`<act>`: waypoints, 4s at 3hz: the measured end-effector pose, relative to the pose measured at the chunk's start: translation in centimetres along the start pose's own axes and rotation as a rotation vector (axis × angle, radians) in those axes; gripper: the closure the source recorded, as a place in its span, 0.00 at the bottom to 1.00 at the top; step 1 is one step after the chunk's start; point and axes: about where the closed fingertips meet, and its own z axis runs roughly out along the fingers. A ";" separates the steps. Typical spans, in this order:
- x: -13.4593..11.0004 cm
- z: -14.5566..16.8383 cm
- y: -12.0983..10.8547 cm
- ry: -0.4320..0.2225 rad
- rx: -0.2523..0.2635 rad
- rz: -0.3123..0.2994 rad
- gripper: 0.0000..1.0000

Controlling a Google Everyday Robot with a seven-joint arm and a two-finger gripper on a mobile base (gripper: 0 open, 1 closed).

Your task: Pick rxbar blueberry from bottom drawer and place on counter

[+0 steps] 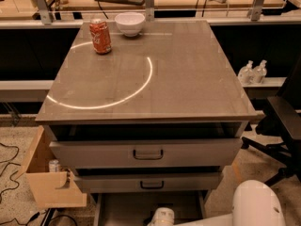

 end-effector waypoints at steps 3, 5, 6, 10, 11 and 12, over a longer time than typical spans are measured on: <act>-0.4 -1.9 0.2 0.000 0.000 -0.001 1.00; -0.4 -4.0 0.6 0.025 -0.030 -0.064 1.00; -0.1 -7.4 1.0 0.042 -0.068 -0.145 1.00; 1.3 -23.7 -2.0 -0.097 -0.159 -0.328 1.00; 0.8 -27.4 -1.6 -0.121 -0.189 -0.340 1.00; 0.7 -27.3 -1.4 -0.120 -0.193 -0.345 1.00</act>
Offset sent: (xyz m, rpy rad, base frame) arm 0.0000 0.0000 0.0061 0.0000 0.0000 0.0002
